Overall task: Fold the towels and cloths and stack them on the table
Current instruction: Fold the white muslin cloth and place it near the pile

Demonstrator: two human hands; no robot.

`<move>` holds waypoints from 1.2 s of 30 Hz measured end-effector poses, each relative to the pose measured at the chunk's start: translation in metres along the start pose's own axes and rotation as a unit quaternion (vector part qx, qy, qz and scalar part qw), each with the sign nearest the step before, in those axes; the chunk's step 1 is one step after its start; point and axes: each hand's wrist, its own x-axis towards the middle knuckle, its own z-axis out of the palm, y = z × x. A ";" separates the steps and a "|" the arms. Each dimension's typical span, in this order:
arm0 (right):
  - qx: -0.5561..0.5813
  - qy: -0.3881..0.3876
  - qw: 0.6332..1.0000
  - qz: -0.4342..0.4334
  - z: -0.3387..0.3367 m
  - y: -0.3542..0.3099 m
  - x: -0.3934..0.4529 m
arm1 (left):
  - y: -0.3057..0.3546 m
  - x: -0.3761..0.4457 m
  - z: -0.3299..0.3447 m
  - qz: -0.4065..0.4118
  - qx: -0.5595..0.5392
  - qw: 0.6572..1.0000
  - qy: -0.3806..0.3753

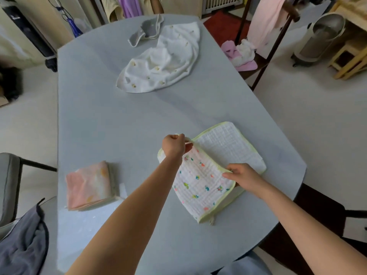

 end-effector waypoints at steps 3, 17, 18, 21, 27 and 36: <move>-0.013 0.036 0.999 -0.001 -0.038 0.021 0.018 | 0.007 0.010 0.057 0.003 0.013 1.000 -0.013; -0.228 0.106 0.968 0.016 -0.138 0.069 0.060 | -0.009 0.042 0.221 0.130 0.491 0.861 -0.013; -0.253 0.123 0.960 0.012 -0.140 0.070 0.061 | -0.011 0.046 0.223 0.191 0.559 0.807 -0.029; -0.271 0.152 0.950 -0.008 -0.140 0.074 0.064 | -0.016 0.057 0.225 0.377 0.676 0.604 -0.188; -0.206 0.127 0.970 0.000 -0.143 0.079 0.072 | -0.014 0.067 0.233 0.435 0.771 0.369 -0.282; -0.098 0.193 0.976 -0.014 -0.171 0.064 0.080 | 0.024 0.039 0.199 0.423 0.730 0.471 -0.258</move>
